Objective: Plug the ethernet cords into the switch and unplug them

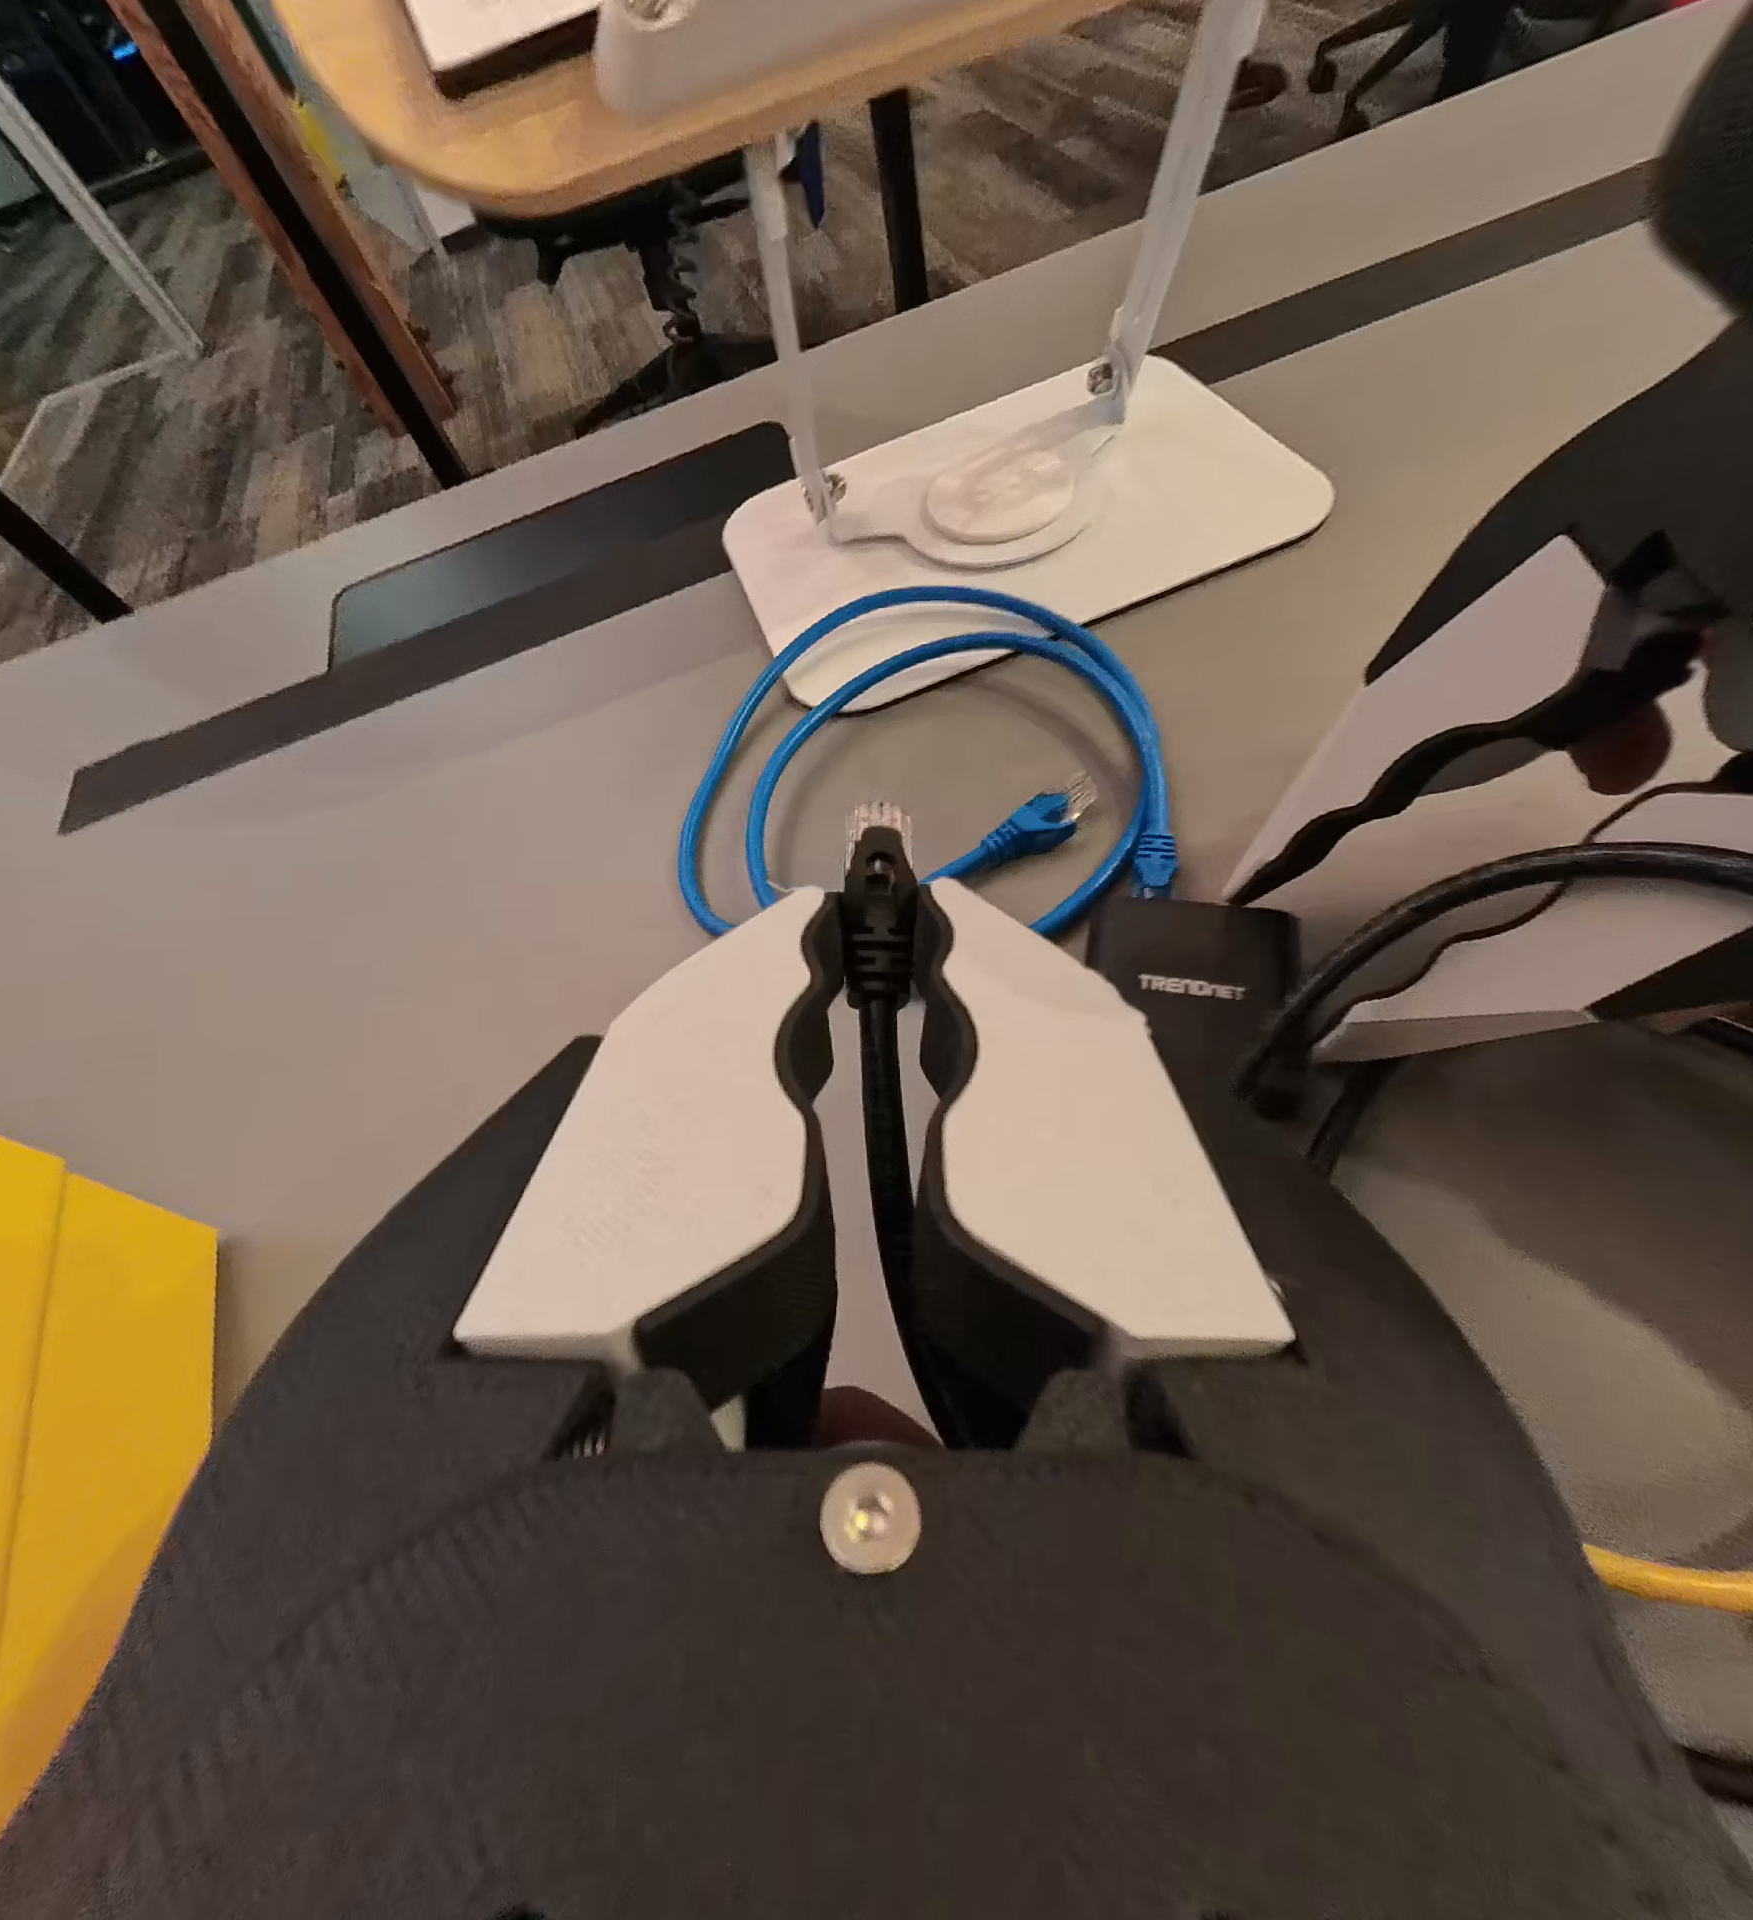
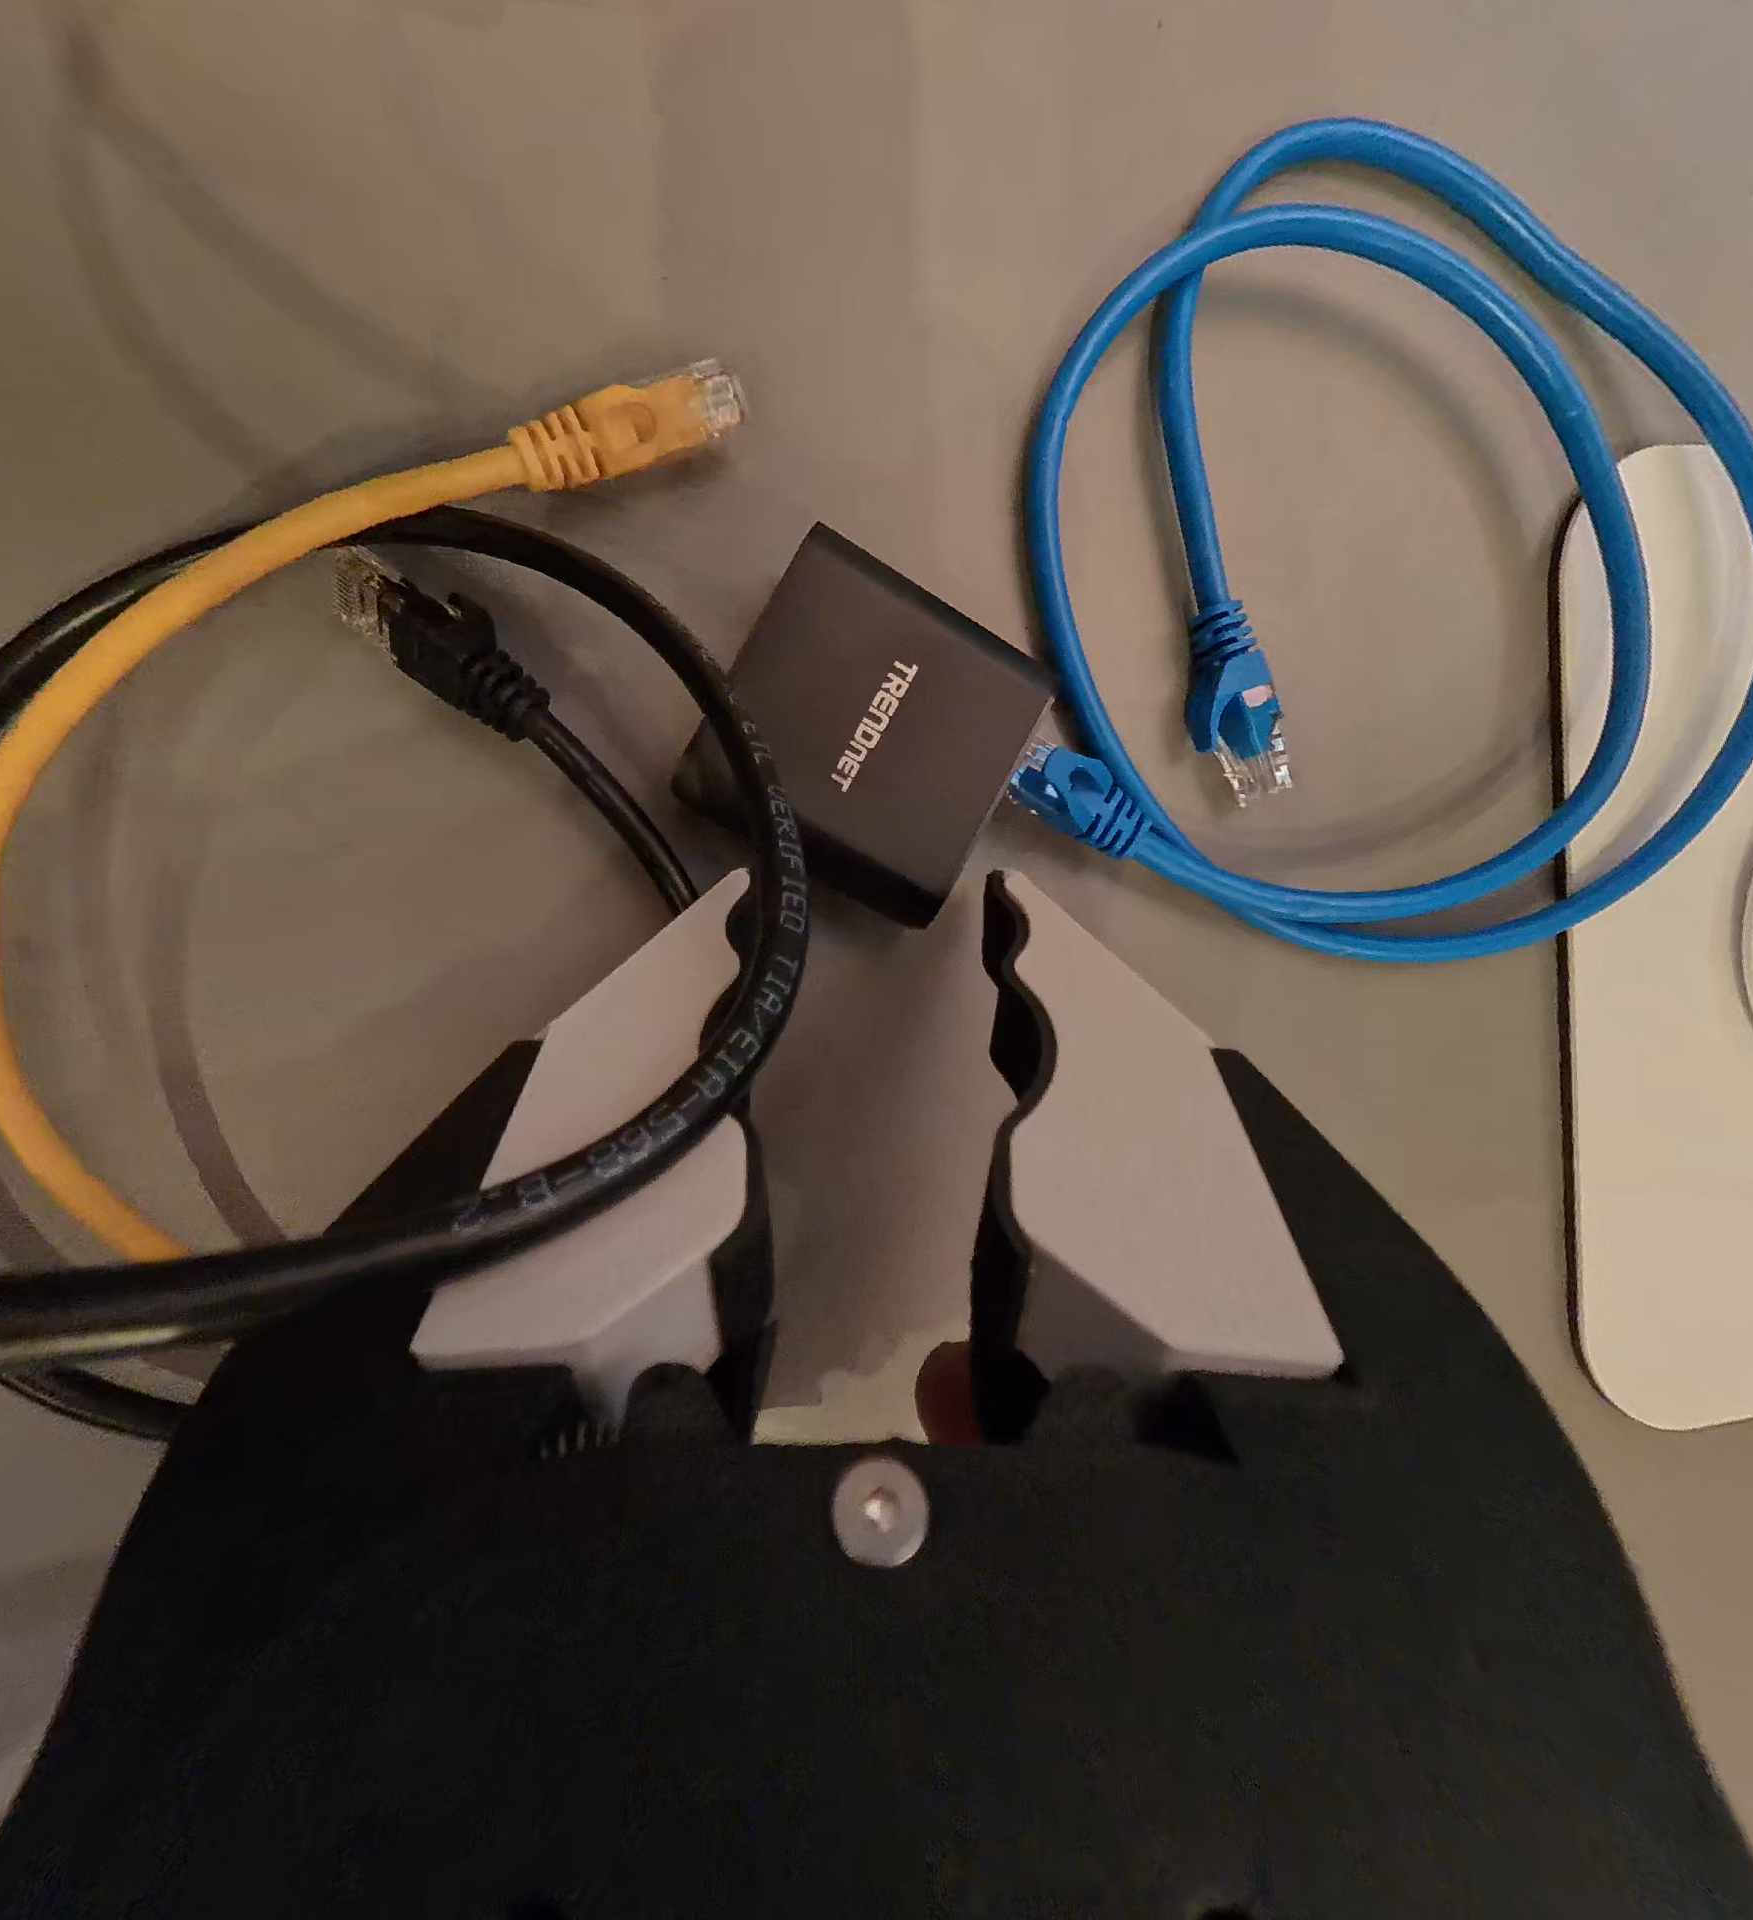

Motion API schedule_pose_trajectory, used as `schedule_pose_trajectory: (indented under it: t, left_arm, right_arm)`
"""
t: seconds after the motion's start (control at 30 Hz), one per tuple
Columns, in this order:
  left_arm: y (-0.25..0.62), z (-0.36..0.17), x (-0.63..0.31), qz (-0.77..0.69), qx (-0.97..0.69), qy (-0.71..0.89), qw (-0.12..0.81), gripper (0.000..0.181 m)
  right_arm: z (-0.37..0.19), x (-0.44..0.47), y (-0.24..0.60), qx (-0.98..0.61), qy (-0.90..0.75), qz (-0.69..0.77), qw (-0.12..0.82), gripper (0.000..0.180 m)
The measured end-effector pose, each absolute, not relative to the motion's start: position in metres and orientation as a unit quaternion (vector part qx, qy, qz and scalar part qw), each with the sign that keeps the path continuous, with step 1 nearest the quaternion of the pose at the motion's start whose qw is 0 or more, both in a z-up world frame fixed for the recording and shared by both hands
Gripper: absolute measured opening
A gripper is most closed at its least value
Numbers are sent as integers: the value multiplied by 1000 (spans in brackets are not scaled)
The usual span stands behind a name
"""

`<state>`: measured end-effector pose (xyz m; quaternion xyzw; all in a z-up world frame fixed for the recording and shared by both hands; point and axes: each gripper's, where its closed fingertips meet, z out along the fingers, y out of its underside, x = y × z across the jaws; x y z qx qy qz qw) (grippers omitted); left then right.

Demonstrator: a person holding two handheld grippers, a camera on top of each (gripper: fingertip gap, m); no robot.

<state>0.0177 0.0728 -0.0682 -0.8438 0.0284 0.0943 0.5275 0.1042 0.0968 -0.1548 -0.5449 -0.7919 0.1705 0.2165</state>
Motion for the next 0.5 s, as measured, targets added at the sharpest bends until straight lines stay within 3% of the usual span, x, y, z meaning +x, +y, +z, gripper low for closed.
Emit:
schedule_pose_trajectory:
  t: [0.5]
  left_arm:
    - [78,-38,63,121,-821,91,550,13]
  right_arm:
    - [-154,118,97,-564,-774,180,224,41]
